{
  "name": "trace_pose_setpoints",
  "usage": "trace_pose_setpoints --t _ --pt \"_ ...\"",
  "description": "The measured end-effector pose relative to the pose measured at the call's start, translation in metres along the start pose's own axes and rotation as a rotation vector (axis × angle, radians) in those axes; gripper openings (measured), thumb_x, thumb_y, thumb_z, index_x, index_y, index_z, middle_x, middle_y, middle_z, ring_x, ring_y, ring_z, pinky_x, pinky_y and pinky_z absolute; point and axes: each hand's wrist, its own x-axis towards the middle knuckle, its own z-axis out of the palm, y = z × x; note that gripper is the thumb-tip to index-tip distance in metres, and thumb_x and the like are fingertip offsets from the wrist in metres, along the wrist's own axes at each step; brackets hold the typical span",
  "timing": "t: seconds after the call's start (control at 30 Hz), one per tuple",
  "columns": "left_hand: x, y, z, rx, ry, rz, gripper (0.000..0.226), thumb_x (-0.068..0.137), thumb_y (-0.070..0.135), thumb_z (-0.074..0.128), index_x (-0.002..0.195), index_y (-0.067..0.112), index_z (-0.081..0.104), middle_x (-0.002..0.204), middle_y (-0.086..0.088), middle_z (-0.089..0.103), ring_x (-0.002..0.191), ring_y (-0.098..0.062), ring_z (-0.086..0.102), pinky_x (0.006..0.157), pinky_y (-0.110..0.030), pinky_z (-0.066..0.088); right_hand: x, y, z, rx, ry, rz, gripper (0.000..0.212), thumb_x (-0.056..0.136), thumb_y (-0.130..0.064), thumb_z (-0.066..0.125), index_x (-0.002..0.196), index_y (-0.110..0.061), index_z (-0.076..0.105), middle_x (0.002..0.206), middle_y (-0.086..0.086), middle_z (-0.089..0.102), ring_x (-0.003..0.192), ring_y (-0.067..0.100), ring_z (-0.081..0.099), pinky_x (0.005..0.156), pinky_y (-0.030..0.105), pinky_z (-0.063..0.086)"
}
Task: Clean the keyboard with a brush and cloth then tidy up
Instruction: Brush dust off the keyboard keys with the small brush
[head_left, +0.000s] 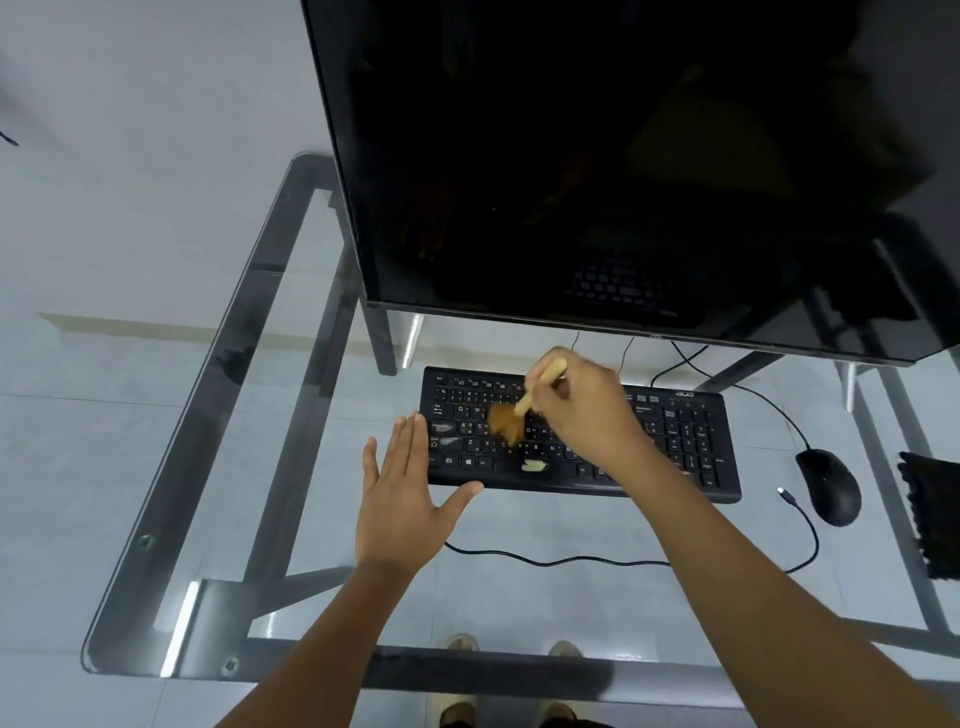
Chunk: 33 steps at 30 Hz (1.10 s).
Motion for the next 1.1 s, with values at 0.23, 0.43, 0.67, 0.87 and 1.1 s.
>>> trace_pose_setpoints --t 0.23,0.43,0.67,0.87,1.1 --pt "0.001 0.0 -0.001 -0.001 -0.011 -0.002 0.1 0.084 0.079 0.036 0.152 0.009 0.017 0.159 -0.005 0.023 0.148 -0.014 0.008 0.121 -0.046 0.004 -0.007 0.005 -0.004 0.115 -0.074 0.083 0.01 0.092 -0.012 0.058 0.086 -0.017 0.064 0.074 0.003 0.072 0.067 0.017 0.07 0.066 0.036 0.06" --pt "0.002 0.005 -0.006 -0.04 0.009 -0.003 0.104 0.081 0.08 0.037 0.153 0.009 0.011 0.16 -0.004 0.017 0.149 -0.014 0.002 0.119 -0.045 -0.008 -0.006 0.013 -0.024 0.127 0.1 0.066 0.012 0.091 -0.01 0.059 0.084 -0.018 0.063 0.068 -0.003 0.071 0.067 0.02 0.069 0.063 0.039 0.059" --pt "0.031 0.055 -0.011 -0.015 -0.005 0.177 0.098 0.085 0.073 0.04 0.152 0.007 0.013 0.16 -0.008 0.015 0.149 -0.019 0.003 0.12 -0.045 -0.002 -0.01 0.029 -0.042 0.079 0.174 0.05 0.012 0.091 -0.009 0.058 0.084 -0.018 0.062 0.067 -0.012 0.067 0.064 0.009 0.066 0.058 0.029 0.055" --pt "0.042 0.088 0.003 0.057 -0.165 0.248 0.107 0.081 0.076 0.04 0.153 0.01 -0.005 0.162 -0.004 -0.005 0.147 -0.015 -0.017 0.117 -0.041 -0.014 -0.017 0.043 -0.055 0.079 0.333 0.044 0.009 0.093 -0.014 0.058 0.087 -0.02 0.06 0.072 -0.008 0.066 0.063 0.015 0.064 0.058 0.027 0.052" --pt "0.041 0.093 0.013 0.105 -0.243 0.245 0.113 0.075 0.084 0.03 0.151 0.011 -0.012 0.161 -0.003 -0.011 0.145 -0.015 -0.023 0.116 -0.044 -0.016 -0.024 0.057 -0.065 -0.022 0.276 0.114 0.009 0.095 -0.021 0.057 0.089 -0.014 0.058 0.078 0.0 0.07 0.063 -0.001 0.063 0.059 0.012 0.049"
